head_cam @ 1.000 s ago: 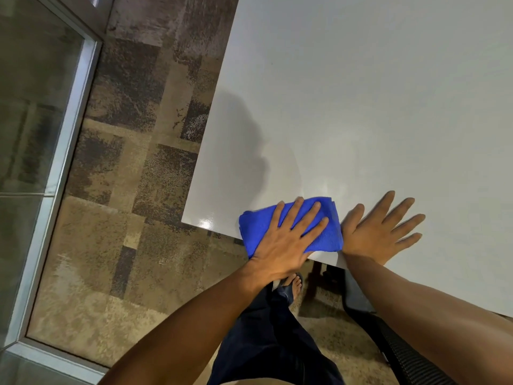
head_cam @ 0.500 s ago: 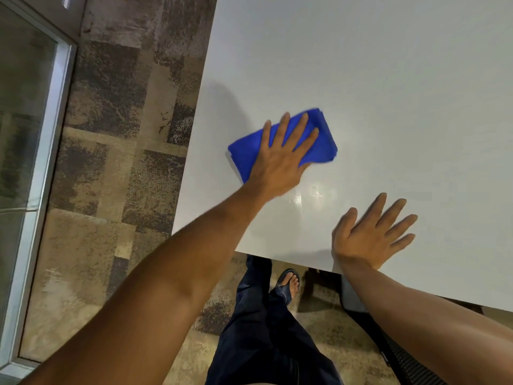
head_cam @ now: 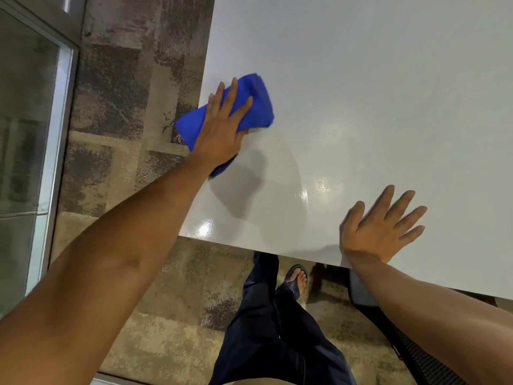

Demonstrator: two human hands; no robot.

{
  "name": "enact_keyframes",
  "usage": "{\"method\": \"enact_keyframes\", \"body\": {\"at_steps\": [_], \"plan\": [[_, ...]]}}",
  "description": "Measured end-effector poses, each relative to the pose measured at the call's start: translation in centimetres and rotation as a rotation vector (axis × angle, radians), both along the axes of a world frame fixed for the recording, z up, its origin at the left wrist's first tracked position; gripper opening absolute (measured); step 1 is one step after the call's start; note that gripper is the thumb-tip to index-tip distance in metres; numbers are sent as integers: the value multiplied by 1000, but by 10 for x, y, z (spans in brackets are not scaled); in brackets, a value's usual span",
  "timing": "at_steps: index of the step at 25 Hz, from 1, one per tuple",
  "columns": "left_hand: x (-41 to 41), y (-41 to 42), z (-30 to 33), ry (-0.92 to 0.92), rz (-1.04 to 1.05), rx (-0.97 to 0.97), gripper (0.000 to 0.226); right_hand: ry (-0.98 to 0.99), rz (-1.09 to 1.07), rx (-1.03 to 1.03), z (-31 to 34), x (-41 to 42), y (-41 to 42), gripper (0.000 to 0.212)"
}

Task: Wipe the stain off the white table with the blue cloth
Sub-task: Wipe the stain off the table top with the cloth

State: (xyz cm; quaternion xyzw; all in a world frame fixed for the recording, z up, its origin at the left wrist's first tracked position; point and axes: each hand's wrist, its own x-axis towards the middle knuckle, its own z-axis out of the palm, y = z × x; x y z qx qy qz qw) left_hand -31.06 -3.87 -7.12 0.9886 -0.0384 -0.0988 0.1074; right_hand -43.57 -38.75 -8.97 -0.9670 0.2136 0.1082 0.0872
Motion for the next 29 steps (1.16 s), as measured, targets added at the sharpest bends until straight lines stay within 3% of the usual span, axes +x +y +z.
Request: {"method": "enact_keyframes", "body": {"at_steps": [6, 15, 20, 22, 24, 26, 29], "plan": [[-81, 22, -9, -23, 51, -291, 57, -13, -1, -3, 1, 0, -1, 72], [-199, -18, -1, 36, 25, -477, 55, -8, 3, 20, 1, 0, -1, 72], [-237, -53, 15, 133, -133, -623, 53, 2, 0, 34, 1, 0, -2, 72], [-236, -52, 33, 135, -164, -661, 52, 10, -4, 39, 2, 0, -2, 72], [-212, -40, 55, 100, -59, -665, 60, 18, -7, 37, 2, 0, -2, 72], [-170, -24, 73, -32, 137, -638, 59, 25, -4, 29, 1, -1, -2, 72], [-96, -4, 79, -308, 298, -582, 39, 28, 4, 18, 1, 0, -2, 72]]}}
